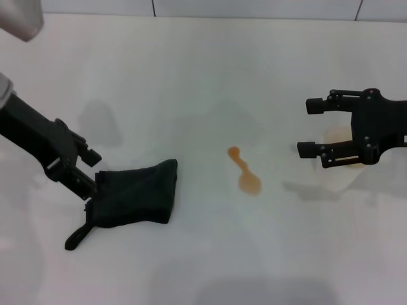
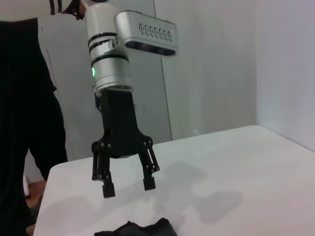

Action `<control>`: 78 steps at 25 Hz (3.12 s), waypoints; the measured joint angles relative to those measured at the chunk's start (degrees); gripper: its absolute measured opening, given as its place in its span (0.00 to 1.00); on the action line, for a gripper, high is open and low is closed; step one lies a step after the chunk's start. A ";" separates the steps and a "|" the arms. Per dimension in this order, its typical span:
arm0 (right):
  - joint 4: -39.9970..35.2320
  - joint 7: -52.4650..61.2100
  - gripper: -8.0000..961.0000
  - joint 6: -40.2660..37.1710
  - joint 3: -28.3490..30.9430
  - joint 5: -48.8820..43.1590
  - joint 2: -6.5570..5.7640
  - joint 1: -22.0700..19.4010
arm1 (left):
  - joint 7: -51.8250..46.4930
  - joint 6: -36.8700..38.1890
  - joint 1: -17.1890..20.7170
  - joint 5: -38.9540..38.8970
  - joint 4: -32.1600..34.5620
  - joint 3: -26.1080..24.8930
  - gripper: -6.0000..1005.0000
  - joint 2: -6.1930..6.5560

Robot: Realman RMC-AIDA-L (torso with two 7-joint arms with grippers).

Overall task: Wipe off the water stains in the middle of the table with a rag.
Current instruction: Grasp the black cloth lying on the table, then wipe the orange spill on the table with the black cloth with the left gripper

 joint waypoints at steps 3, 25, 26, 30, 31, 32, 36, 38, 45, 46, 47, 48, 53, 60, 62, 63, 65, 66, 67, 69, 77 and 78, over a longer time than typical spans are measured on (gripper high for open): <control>0.01 0.12 0.89 0.16 -0.26 0.03 0.00 0.03 | 0.33 -1.11 -0.06 0.84 -1.11 0.51 0.86 -0.22; 1.52 0.38 0.89 0.73 -0.98 0.13 -0.01 -0.45 | 1.72 -9.09 0.06 2.94 -5.82 4.15 0.86 -2.30; 1.53 0.38 0.89 0.75 -0.98 0.15 -0.01 -0.46 | 1.73 -9.48 -0.01 3.13 -5.93 4.42 0.86 -2.46; 2.14 0.23 0.89 0.64 -1.00 0.46 -0.01 -0.25 | 1.83 -11.49 -0.24 3.32 -6.32 5.69 0.86 -3.50; 2.24 0.16 0.89 0.60 -1.00 0.50 -0.01 -0.23 | 1.85 -11.92 -0.37 3.32 -6.54 5.97 0.86 -3.66; 2.29 0.13 0.89 0.58 -1.00 0.52 -0.01 -0.22 | 1.88 -12.35 -0.55 3.33 -6.78 6.19 0.86 -3.86; 2.38 0.10 0.89 0.47 -1.00 0.55 -0.01 -0.33 | 1.94 -13.25 -0.91 3.33 -7.03 6.41 0.85 -4.72; 2.59 0.10 0.89 0.46 -0.99 0.60 -0.01 -0.36 | 1.96 -14.02 -0.98 3.51 -7.04 6.77 0.85 -5.22; 2.95 0.00 0.89 0.41 -0.99 0.74 0.00 -0.49 | 1.96 -15.77 -1.02 4.02 -7.48 8.01 0.84 -6.30; 2.95 0.00 0.89 0.41 -0.99 0.74 -0.01 -0.49 | 1.96 -15.88 -1.02 4.05 -7.54 8.03 0.84 -6.33; 2.95 -0.01 0.89 0.41 -0.99 0.74 -0.01 -0.49 | 1.95 -16.00 -1.03 4.06 -7.64 8.04 0.83 -6.34; 2.96 -0.02 0.89 0.41 -0.99 0.74 0.00 -0.49 | 1.95 -16.07 -1.03 4.06 -7.75 8.05 0.83 -6.34; 3.15 -0.04 0.89 0.52 -0.99 0.74 0.00 -0.48 | 1.93 -16.53 -1.03 4.08 -8.32 8.07 0.81 -6.35; 3.64 -0.06 0.89 0.49 -0.73 0.74 0.00 -0.52 | 1.91 -18.44 -1.12 5.11 -9.96 8.20 0.78 -6.43; 3.64 -0.07 0.89 0.44 -0.62 0.75 0.00 -0.53 | 1.92 -18.72 -1.13 5.20 -9.95 8.32 0.76 -6.50; 3.64 -0.06 0.89 0.43 -0.55 0.81 -0.01 -0.53 | 1.91 -18.87 -1.13 5.23 -9.95 8.35 0.76 -6.52; 3.64 -0.07 0.89 0.41 -0.49 1.03 -0.01 -0.55 | 1.75 -19.21 -1.12 5.26 -9.95 8.45 0.74 -6.53; 3.64 -0.07 0.89 0.41 -0.49 1.14 0.00 -0.56 | 1.53 -19.61 -1.12 5.32 -9.98 8.52 0.73 -6.53; 3.64 -0.07 0.89 0.41 -0.48 1.20 -0.01 -0.56 | 1.53 -19.61 -1.12 5.32 -9.98 8.52 0.70 -6.53; 3.64 -0.07 0.89 0.38 -0.47 1.27 -0.01 -0.57 | 1.16 -19.96 -1.14 5.65 -10.00 8.54 0.63 -6.53; 3.38 -0.07 0.89 0.39 -0.36 1.43 -0.05 -0.49 | 0.47 -19.96 -1.25 7.05 -9.64 8.61 0.36 -6.57; 3.38 -0.07 0.89 0.41 -0.34 1.44 -0.05 -0.48 | 0.42 -19.88 -1.25 7.05 -9.48 8.52 0.33 -6.59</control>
